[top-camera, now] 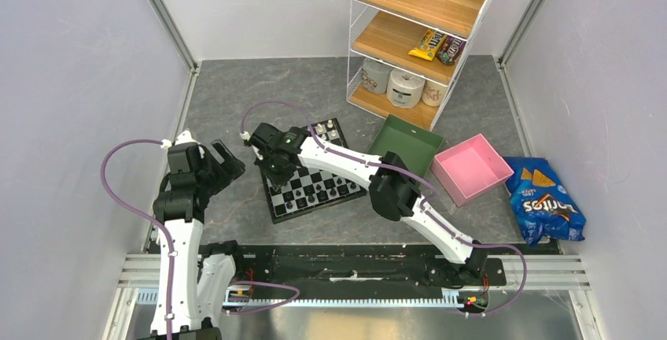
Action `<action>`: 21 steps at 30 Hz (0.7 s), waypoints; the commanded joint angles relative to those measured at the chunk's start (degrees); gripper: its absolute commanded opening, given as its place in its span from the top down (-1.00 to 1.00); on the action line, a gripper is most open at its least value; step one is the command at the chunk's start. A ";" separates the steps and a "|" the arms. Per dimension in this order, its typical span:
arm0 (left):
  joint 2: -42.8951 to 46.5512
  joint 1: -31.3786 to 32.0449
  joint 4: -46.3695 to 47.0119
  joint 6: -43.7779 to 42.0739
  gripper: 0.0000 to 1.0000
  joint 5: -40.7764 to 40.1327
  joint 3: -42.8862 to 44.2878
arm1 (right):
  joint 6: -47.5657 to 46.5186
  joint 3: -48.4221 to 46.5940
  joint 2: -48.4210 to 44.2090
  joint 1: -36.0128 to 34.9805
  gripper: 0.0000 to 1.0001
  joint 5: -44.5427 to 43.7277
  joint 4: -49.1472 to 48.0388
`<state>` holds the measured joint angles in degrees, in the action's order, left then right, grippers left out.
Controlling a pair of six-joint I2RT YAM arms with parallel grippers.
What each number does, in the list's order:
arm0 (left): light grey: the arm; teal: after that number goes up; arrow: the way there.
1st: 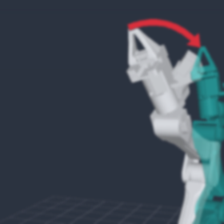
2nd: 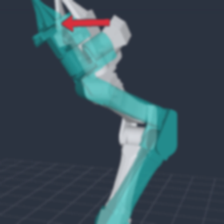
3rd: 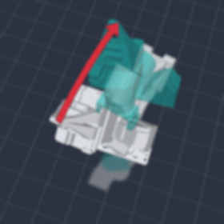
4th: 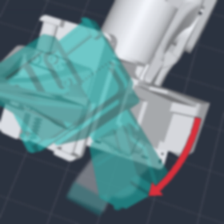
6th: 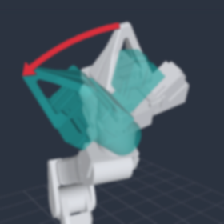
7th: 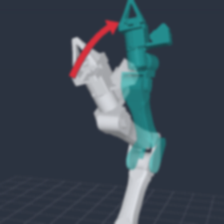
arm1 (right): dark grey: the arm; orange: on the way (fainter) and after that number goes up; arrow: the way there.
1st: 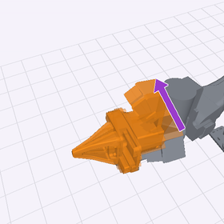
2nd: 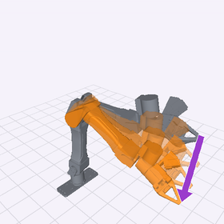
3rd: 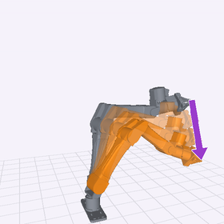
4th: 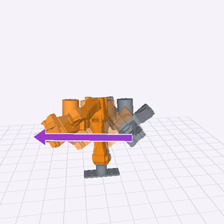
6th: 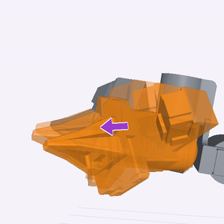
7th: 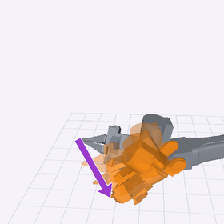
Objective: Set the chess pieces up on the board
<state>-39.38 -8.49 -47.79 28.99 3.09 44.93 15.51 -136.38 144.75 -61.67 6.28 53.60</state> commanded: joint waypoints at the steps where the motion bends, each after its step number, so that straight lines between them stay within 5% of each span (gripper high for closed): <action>1: 1.05 0.06 1.99 1.37 -0.82 -0.98 0.01 | -0.34 1.97 -5.24 -1.14 0.73 1.57 -1.15; 21: 1.82 -0.10 1.91 1.44 -0.82 -1.48 -0.01 | 2.04 13.96 -11.04 -4.54 0.75 2.96 -6.06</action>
<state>-38.41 -8.49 -47.79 29.06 2.96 44.93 16.75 -123.68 137.80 -65.43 9.04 49.47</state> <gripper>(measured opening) 0.913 0.196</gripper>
